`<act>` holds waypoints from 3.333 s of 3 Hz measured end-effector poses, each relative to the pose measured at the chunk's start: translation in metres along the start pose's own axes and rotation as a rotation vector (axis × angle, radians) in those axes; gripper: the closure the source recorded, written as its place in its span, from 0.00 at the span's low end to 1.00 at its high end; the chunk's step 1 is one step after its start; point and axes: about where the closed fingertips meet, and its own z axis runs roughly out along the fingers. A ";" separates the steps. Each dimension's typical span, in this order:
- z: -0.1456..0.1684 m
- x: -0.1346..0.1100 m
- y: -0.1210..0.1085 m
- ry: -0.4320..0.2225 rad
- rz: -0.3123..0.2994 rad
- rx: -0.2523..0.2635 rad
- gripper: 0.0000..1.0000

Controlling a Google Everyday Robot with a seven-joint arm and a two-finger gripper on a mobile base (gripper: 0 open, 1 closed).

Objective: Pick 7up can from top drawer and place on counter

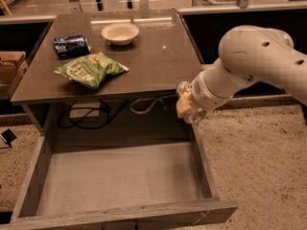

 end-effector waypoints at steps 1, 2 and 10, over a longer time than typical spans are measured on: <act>-0.058 -0.037 0.020 -0.101 -0.043 0.016 1.00; -0.129 -0.079 0.048 -0.228 -0.101 0.044 1.00; 0.023 -0.250 0.056 -0.012 -0.021 0.029 0.28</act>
Offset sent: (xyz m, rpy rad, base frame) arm 0.0359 0.0258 0.2629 -0.0146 -0.4235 0.0234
